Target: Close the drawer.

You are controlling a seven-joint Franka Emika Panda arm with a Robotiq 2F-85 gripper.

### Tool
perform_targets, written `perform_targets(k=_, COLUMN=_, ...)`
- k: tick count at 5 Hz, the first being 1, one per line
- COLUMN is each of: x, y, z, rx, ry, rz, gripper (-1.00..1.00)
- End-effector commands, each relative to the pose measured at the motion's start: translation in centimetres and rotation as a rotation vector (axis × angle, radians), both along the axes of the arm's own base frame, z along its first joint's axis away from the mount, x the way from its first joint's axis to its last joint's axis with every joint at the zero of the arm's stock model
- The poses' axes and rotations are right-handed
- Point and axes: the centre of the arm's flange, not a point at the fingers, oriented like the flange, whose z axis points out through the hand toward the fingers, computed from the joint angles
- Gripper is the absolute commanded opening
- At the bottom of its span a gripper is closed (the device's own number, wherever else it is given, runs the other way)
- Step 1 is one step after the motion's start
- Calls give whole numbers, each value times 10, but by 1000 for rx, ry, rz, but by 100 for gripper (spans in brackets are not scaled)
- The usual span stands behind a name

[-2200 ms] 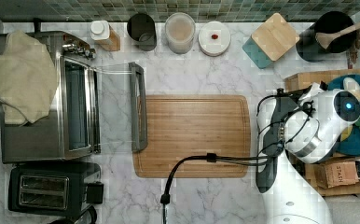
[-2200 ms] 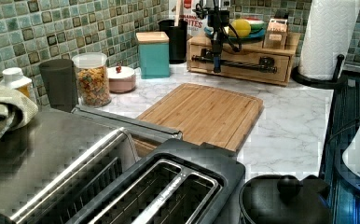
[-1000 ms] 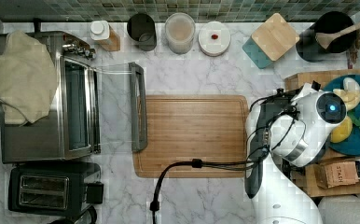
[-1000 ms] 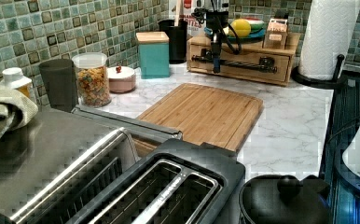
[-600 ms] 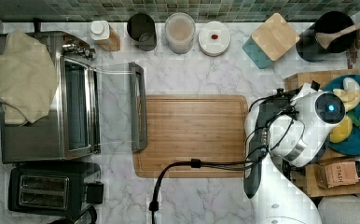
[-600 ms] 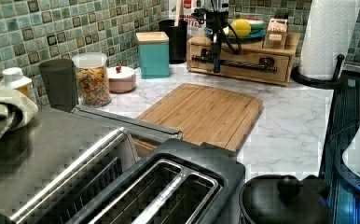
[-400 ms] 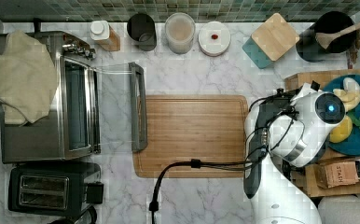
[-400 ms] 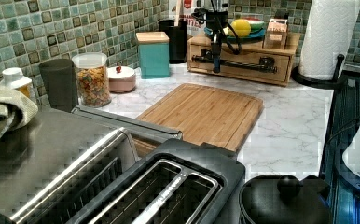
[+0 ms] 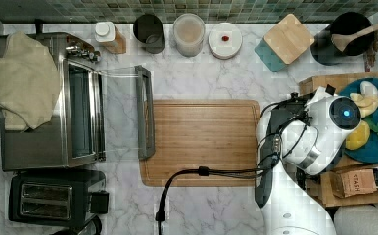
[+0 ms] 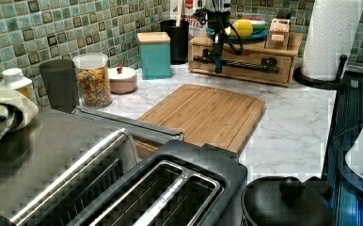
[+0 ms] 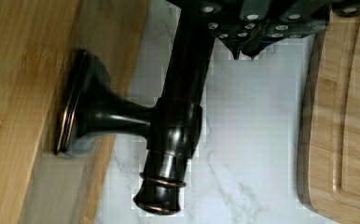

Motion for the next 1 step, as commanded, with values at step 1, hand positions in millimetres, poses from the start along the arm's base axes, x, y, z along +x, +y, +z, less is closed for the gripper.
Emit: perform_targets(k=1, x=-52, y=-164, z=111, rx=-226, ry=-222, rz=-289, gripper=-100)
